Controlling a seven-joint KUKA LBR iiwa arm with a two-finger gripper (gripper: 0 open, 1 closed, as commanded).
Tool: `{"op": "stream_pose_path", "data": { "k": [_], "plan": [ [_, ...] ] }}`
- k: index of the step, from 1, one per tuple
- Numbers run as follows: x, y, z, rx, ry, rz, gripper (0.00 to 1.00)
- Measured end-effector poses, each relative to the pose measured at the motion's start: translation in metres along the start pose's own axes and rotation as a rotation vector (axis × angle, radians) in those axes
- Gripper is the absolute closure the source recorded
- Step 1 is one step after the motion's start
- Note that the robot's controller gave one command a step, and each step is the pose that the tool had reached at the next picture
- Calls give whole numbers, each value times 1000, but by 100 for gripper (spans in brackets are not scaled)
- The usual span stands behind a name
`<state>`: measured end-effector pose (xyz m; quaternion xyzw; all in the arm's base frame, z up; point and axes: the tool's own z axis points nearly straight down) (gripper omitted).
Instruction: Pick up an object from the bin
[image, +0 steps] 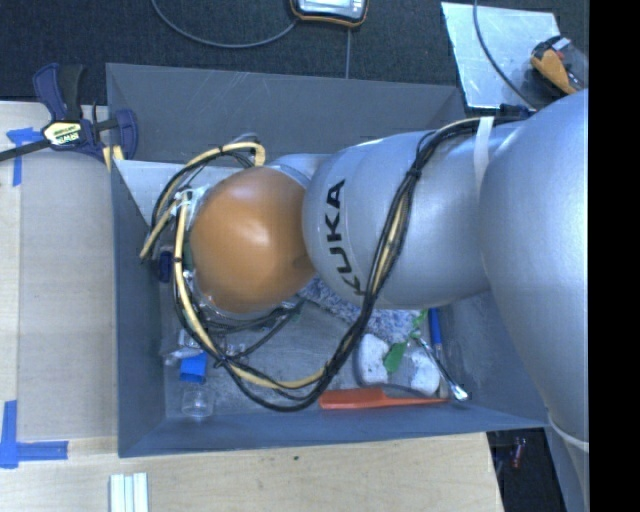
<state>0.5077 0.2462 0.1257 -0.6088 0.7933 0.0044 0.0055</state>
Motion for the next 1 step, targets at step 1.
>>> {"op": "stream_pose_path", "data": {
  "k": [1],
  "plan": [
    [0, 1, -21, -1, 0, 0, 100]
  ]
}}
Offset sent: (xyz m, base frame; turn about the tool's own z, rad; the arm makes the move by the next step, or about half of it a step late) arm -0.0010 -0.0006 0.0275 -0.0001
